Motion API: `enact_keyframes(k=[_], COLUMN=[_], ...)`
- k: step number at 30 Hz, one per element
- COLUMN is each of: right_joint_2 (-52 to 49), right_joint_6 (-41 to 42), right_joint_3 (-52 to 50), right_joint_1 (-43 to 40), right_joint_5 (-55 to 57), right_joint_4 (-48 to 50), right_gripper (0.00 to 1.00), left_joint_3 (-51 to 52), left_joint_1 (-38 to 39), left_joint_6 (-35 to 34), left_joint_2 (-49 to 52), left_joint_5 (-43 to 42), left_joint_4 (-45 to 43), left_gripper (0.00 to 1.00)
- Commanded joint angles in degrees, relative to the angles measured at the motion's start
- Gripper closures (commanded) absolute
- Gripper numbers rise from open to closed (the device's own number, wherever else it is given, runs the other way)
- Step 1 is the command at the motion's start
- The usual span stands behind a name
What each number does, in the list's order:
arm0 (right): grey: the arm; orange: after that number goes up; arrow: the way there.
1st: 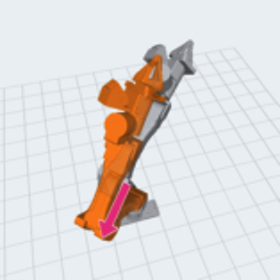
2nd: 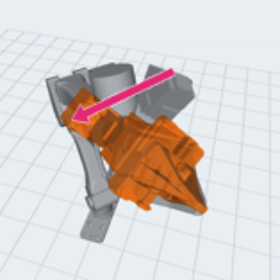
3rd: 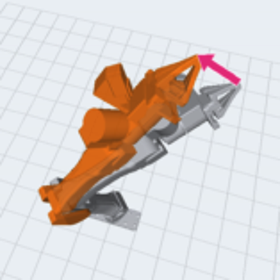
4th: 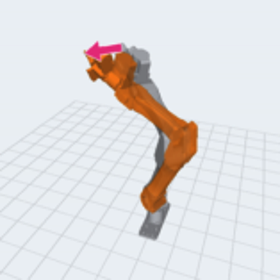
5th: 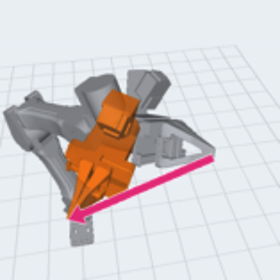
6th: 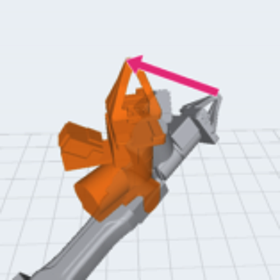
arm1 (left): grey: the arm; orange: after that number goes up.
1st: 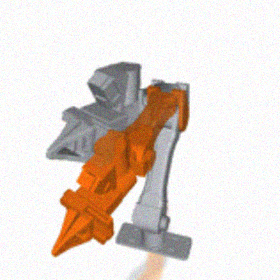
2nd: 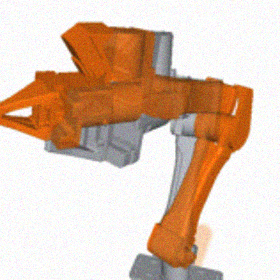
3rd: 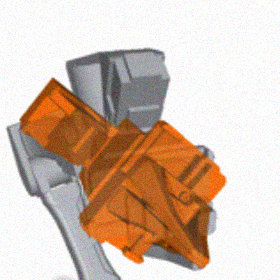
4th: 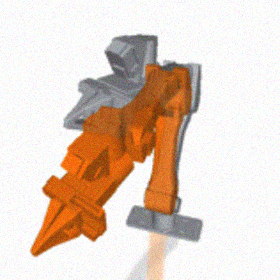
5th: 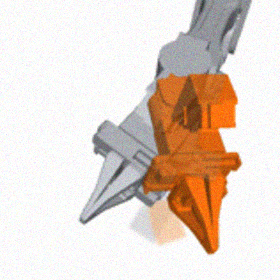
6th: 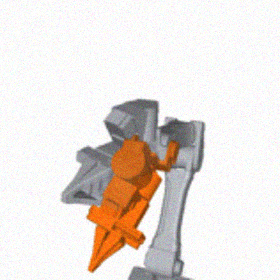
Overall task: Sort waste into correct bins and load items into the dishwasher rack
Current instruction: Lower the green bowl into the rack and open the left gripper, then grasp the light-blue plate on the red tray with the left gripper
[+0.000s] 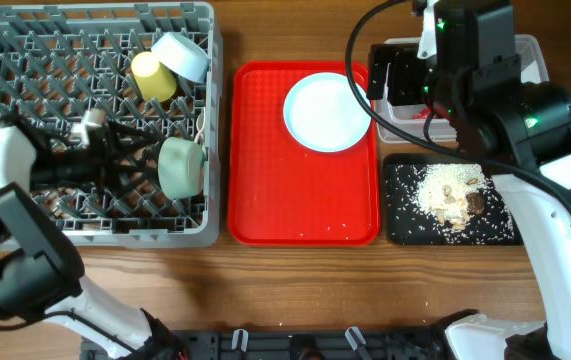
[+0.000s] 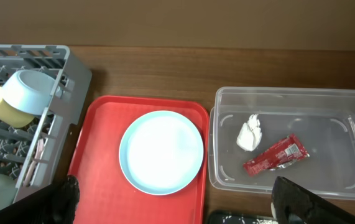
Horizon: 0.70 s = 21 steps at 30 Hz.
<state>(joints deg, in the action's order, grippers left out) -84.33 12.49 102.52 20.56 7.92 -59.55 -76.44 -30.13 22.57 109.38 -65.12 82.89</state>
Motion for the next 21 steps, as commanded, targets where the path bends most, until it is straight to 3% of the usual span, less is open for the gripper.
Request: enact_keyframes(k=[1, 4, 8, 10, 13, 17, 21], right_joint_2=[-0.7, -0.6, -0.6, -0.6, -0.6, -0.7, -0.6], right_joint_6=[-0.5, -0.5, -0.5, -0.5, -0.5, -0.5, -0.5], right_joint_3=[0.1, 0.1, 0.1, 0.1, 0.1, 0.1, 0.1], right_joint_1=[-0.2, -0.2, -0.2, -0.2, -0.2, -0.2, -0.2], right_joint_5=[-0.3, -0.3, -0.3, -0.3, -0.3, -0.3, -0.3], right_joint_4=[0.1, 0.1, 0.1, 0.1, 0.1, 0.1, 0.1], right_gripper=[0.00, 0.00, 0.00, 0.00, 0.00, 0.00, 0.00], left_joint_3=[-5.4, -9.2, -10.5, -10.5, -10.5, -10.5, -10.5], left_joint_1=[-1.3, 1.0, 10.5, 18.6, 31.7, 45.0, 52.3], left_joint_6=[-6.6, -17.4, -34.5, -39.6, -44.5, -47.6, -49.2], left_joint_2=[-6.2, -11.8, -18.6, -20.5, -19.4, -13.7, -4.9], left_joint_5=[-0.1, 3.9, 20.5, 25.3, 32.1, 44.1, 48.5], left_joint_4=[-0.4, -6.6, -19.6, -27.8, -39.1, -45.4, -50.6], left_gripper=[0.00, 0.00, 0.01, 0.11, 0.31, 0.28, 0.27])
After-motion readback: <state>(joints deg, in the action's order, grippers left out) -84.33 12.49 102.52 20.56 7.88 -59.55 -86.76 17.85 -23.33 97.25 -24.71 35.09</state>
